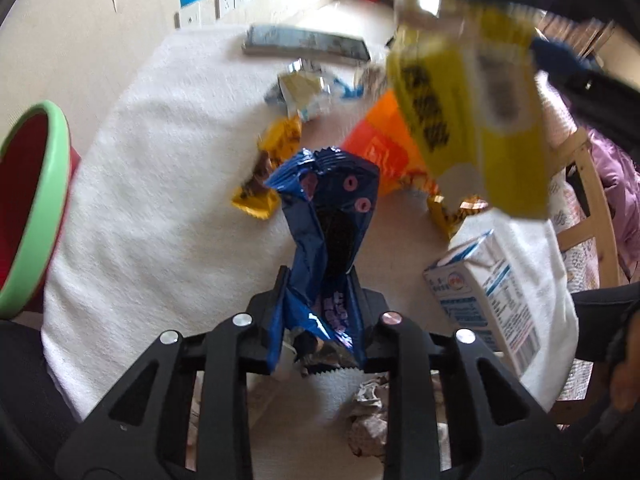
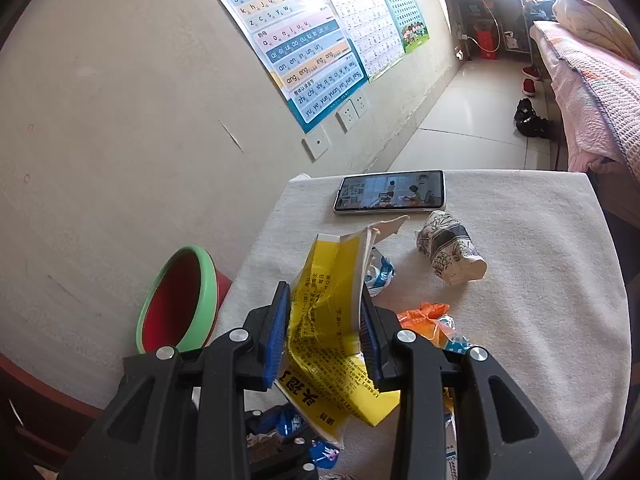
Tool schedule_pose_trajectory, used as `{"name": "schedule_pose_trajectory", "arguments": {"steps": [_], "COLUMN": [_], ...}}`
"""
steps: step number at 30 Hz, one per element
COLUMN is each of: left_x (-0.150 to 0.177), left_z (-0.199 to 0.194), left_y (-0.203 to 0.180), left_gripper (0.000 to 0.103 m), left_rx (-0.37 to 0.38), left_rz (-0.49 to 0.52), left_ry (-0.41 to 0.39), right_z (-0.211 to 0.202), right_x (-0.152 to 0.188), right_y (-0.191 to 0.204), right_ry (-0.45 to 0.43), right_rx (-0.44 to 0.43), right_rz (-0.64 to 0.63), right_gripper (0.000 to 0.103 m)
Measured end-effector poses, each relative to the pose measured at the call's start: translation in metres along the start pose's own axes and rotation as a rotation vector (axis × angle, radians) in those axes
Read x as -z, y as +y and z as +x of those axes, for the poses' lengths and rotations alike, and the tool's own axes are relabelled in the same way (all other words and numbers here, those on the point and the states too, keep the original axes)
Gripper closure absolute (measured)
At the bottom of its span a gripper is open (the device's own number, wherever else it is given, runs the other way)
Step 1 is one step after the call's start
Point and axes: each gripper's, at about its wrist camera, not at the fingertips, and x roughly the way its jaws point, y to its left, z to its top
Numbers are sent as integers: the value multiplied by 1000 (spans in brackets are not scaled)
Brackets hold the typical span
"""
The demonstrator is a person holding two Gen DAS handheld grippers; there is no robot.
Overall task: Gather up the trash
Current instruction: 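Lift the blue Oreo wrapper with the left gripper while the right holds the yellow wrapper, then carry both wrappers over the red bin and open both grippers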
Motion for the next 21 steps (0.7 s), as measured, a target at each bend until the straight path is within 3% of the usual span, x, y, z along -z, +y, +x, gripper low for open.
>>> {"name": "schedule_pose_trajectory", "arguments": {"steps": [5,11,21], "left_x": [-13,-21,-21], "left_z": [-32,-61,-91], "left_y": [23,84,154], "left_gripper": [78,78,78], "left_rx": [-54,-160,-248], "left_rz": [-17,-120,-246], "left_ry": [-102,-179,-227], "right_z": [0,9,33], "right_x": [1,10,18], "right_y": [6,28,75], "right_ry": [-4,25,87], "right_rx": [-9,-30,-81], "right_rz": [-13,-78,-184], "right_gripper": [71,71,71]}}
